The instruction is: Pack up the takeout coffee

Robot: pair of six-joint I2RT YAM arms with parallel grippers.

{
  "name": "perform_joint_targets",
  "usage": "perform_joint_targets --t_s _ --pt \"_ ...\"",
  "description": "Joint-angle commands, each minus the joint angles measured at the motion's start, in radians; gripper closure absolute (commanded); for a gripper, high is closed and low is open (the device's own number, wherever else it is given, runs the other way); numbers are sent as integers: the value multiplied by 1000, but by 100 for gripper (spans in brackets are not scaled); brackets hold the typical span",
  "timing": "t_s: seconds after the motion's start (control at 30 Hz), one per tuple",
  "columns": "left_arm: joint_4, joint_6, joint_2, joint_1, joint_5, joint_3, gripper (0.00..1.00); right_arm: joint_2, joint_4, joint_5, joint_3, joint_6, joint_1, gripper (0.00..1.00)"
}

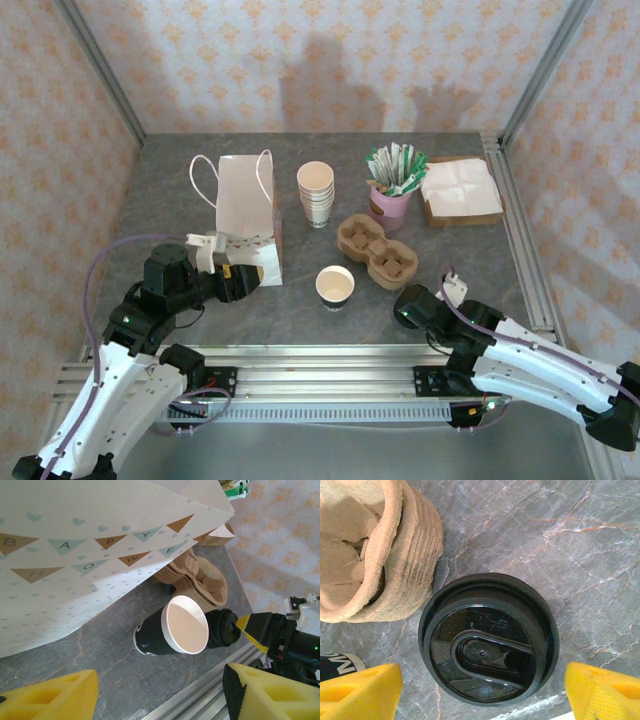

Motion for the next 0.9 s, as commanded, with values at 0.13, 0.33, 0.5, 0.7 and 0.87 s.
perform_joint_targets --t_s 0.13,0.33,0.5,0.7,0.87 --pt "9 12 10 -7 -6 -10 32 0 16 36 -25 60 -2 20" --pt "11 12 15 -7 -5 -10 32 34 6 40 -14 66 -2 19" --pt "9 12 13 -6 -7 -10 32 87 15 42 6 49 -2 18" --pt "8 13 15 -6 -10 -8 32 133 44 50 21 29 -2 18" --pt "8 12 13 -8 -10 -10 32 151 44 53 29 30 -3 16"
